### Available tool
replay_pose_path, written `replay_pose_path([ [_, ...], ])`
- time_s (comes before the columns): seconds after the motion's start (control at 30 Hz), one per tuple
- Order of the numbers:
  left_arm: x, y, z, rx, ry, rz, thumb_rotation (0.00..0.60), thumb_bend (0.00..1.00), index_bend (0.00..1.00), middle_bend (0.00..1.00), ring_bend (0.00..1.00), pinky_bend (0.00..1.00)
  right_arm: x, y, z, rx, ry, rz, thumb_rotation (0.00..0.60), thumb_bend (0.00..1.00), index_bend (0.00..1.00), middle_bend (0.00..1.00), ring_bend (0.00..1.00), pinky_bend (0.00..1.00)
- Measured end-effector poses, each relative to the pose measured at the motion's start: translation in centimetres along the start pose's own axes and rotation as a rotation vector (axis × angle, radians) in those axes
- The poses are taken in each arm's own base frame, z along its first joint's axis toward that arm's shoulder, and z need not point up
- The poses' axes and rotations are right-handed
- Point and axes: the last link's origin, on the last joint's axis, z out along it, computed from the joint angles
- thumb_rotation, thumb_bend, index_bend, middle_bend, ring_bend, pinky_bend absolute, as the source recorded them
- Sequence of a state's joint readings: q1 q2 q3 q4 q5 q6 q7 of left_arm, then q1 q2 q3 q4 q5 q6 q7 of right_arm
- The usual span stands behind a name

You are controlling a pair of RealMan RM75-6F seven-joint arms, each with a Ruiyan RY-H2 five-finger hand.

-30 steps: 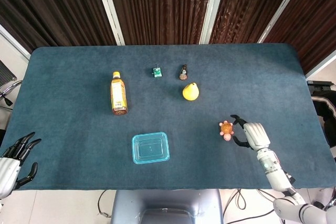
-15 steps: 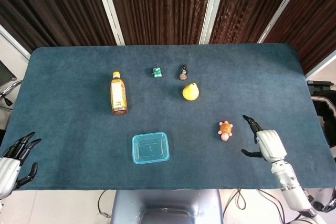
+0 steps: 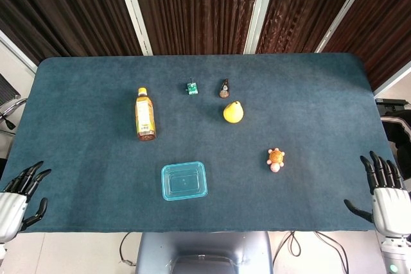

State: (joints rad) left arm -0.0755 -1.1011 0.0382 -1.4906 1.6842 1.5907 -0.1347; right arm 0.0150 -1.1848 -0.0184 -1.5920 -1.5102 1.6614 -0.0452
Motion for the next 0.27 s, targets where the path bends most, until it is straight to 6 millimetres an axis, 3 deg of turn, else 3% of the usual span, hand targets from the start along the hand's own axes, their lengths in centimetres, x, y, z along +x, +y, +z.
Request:
replay_pose_path([
  [0.27,-0.43,0.36,0.36,0.006,-0.011,0.022,0.600,0.53,0.15,0.04,0.10,0.26,0.57,0.66,-0.52,0.006,-0.018,0.049,0.600,0.12,0.00,0.00,0.00,0.00],
])
